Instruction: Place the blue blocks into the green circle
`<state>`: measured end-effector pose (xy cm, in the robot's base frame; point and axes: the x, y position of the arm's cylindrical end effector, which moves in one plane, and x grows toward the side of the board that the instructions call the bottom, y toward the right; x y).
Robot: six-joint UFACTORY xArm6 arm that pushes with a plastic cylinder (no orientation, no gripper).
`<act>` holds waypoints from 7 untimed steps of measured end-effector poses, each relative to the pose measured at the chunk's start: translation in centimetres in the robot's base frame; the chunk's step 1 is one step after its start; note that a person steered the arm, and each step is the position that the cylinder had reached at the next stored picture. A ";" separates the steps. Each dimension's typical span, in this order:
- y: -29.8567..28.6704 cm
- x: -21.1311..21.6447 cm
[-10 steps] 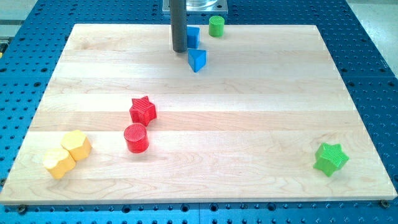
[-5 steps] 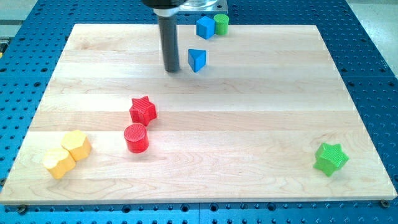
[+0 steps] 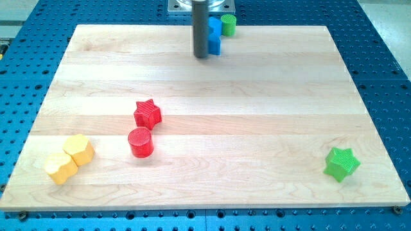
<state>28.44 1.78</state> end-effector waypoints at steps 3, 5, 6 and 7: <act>2.0 -1.2; 2.0 -1.4; 2.0 -1.7; 2.0 -1.8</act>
